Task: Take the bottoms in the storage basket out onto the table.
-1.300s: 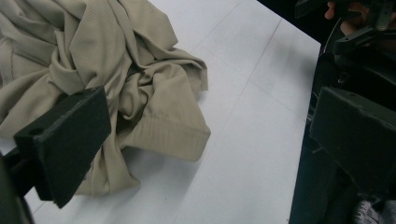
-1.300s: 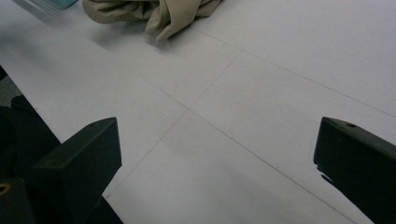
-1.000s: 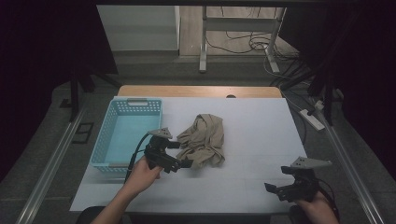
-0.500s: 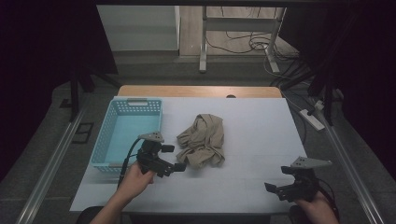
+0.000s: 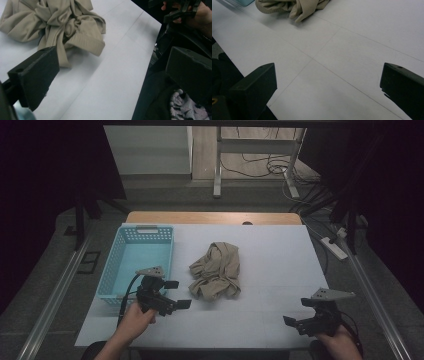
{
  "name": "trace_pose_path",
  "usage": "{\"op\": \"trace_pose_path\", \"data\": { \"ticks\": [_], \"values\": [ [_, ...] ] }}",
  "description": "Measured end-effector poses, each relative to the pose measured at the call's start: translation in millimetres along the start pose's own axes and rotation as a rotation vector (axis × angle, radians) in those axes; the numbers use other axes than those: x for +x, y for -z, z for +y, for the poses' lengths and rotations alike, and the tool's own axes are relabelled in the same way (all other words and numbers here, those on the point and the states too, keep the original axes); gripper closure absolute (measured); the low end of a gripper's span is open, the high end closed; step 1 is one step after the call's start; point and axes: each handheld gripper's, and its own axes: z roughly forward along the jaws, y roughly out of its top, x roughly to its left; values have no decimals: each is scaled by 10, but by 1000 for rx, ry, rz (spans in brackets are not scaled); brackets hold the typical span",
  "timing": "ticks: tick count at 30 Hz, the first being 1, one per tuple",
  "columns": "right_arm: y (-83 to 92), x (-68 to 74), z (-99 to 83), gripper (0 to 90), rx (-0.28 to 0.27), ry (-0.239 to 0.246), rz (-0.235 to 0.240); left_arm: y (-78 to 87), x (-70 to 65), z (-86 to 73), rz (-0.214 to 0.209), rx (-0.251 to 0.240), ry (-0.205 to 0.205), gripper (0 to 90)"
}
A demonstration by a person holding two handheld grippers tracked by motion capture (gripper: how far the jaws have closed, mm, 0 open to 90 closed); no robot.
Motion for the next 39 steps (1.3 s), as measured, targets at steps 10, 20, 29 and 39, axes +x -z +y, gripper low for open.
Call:
{"op": "trace_pose_path", "data": {
  "ticks": [10, 20, 29, 39],
  "values": [
    [-6, 9, 1, 10, 2, 4, -5, 138, -38, -215, 18, -36, 19, 0],
    [-6, 8, 2, 10, 5, 3, -8, 295, -81, -367, 87, -48, 4, 0],
    [-7, 11, 3, 10, 7, 5, -9, 392, -69, -509, 142, -35, 13, 0],
    [-12, 17, 4, 10, 9, 8, -13, 602, -21, -677, 177, -67, 65, 0]
  ]
}}
